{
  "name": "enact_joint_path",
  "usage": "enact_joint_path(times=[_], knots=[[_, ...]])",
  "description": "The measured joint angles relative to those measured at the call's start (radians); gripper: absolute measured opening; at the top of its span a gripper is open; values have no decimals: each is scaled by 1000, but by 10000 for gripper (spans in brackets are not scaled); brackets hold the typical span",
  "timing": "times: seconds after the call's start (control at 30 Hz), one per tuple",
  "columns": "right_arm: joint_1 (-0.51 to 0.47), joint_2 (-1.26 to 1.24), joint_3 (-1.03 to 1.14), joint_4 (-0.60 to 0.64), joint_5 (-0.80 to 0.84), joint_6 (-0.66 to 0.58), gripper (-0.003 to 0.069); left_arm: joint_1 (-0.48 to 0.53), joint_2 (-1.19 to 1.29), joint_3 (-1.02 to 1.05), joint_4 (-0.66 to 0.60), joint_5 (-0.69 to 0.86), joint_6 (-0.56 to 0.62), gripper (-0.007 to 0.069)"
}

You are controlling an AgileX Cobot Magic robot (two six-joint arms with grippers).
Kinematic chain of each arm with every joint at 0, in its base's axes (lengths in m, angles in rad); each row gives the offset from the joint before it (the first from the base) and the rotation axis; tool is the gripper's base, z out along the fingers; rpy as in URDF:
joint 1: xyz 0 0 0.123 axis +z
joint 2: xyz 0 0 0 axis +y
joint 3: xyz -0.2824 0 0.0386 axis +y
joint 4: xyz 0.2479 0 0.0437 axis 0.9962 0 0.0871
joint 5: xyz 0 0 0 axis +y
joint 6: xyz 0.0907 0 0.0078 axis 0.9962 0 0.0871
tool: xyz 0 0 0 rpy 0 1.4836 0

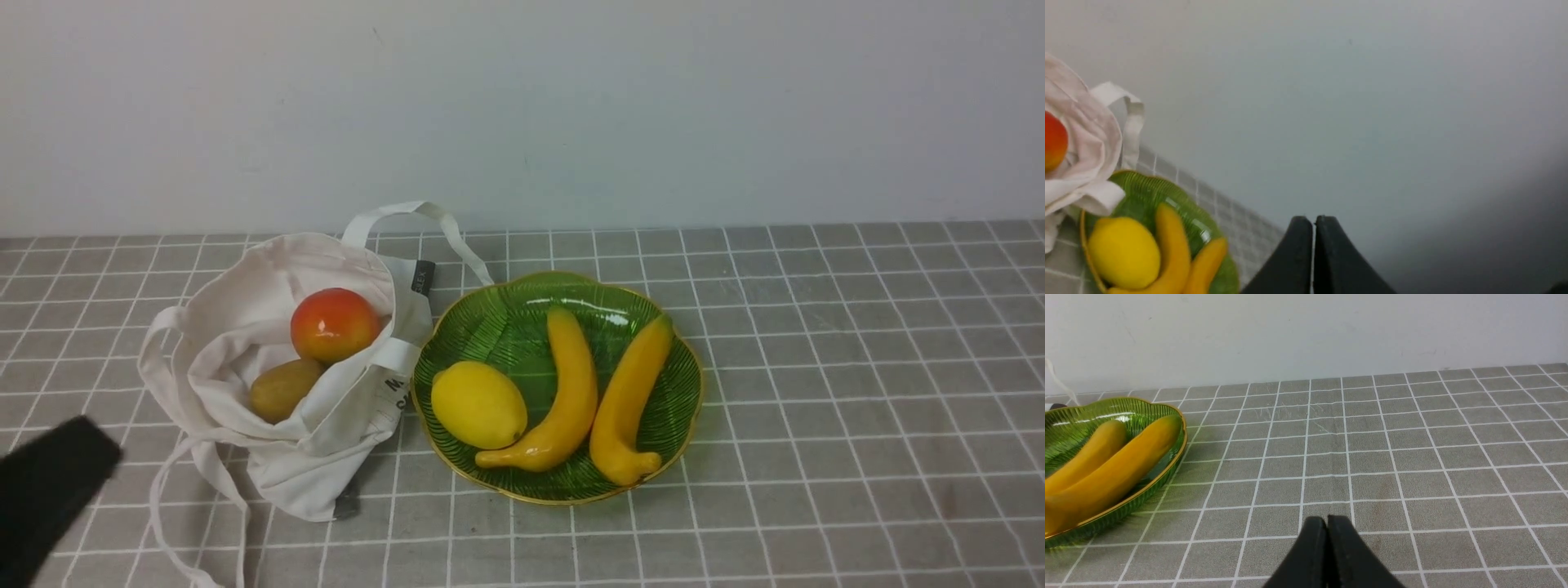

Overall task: Take the fruit out of the bag on the grey coffee tablecloth and place them on the plate.
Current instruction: 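Reach into the cloth bag and grasp the kiwi with the left gripper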

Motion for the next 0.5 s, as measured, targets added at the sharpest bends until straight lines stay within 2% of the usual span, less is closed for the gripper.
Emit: enact_joint_path(times=[0.07, 0.1, 0.17, 0.23, 0.33, 0.5], knots=[[0, 0, 0, 0, 0, 0, -14, 0, 177, -88, 109, 160, 66, -8], [0, 0, 0, 0, 0, 0, -14, 0, 194, -88, 109, 175, 70, -8], [0, 0, 0, 0, 0, 0, -14, 0, 435, -212, 309, 331, 101, -8], [0, 0, 0, 0, 0, 0, -14, 0, 535, -258, 382, 367, 106, -8], [0, 0, 0, 0, 0, 0, -14, 0, 800, -428, 610, 383, 107, -8], [0, 0, 0, 0, 0, 0, -14, 0, 1140, -599, 693, 341, 125, -8]])
